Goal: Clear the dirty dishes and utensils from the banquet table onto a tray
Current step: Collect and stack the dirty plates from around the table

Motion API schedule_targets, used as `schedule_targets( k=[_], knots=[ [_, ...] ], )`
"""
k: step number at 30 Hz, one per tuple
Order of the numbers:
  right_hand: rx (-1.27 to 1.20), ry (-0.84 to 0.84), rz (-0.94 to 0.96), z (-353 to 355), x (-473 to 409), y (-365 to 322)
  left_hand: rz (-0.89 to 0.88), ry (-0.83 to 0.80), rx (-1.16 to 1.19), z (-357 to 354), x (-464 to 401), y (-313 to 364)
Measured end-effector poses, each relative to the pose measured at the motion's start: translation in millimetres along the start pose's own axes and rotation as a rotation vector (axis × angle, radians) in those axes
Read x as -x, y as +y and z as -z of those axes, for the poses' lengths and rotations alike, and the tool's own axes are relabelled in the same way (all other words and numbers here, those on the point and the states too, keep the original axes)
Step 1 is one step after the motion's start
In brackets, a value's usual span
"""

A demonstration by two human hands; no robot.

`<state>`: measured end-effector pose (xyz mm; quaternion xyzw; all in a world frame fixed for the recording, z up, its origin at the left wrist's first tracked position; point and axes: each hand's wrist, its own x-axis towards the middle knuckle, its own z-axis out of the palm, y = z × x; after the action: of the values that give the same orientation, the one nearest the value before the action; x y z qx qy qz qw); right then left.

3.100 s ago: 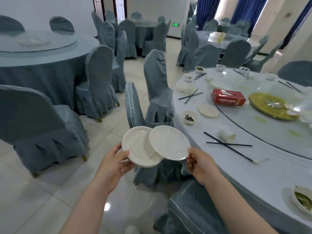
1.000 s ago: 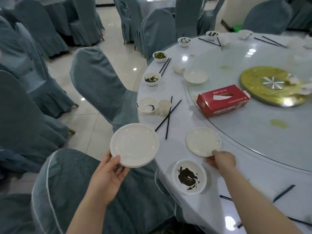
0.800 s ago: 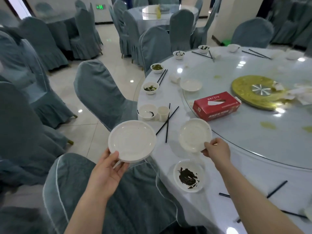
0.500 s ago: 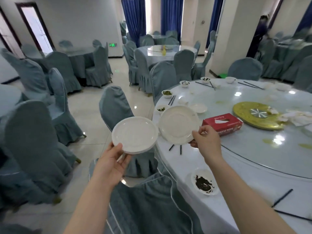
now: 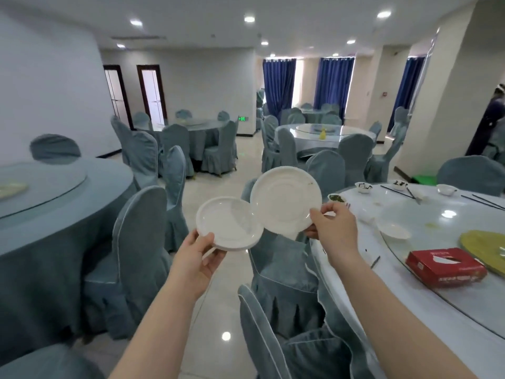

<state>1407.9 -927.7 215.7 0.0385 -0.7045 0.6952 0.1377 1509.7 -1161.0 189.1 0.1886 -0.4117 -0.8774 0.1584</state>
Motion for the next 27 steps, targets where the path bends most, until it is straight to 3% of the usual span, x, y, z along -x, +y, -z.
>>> schedule_targets(
  k=[7, 16, 27],
  knots=[
    [0.03, -0.179, -0.129, -102, -29, 21, 0.024, -0.061, -0.029, 23, -79, 19],
    [0.007, -0.198, -0.151, -178, -138, 71, 0.069, -0.244, -0.141, -13, -226, 32],
    [0.035, -0.009, -0.281, -167, -222, 147, 0.344, -0.358, -0.207, -73, -355, -28]
  ],
)
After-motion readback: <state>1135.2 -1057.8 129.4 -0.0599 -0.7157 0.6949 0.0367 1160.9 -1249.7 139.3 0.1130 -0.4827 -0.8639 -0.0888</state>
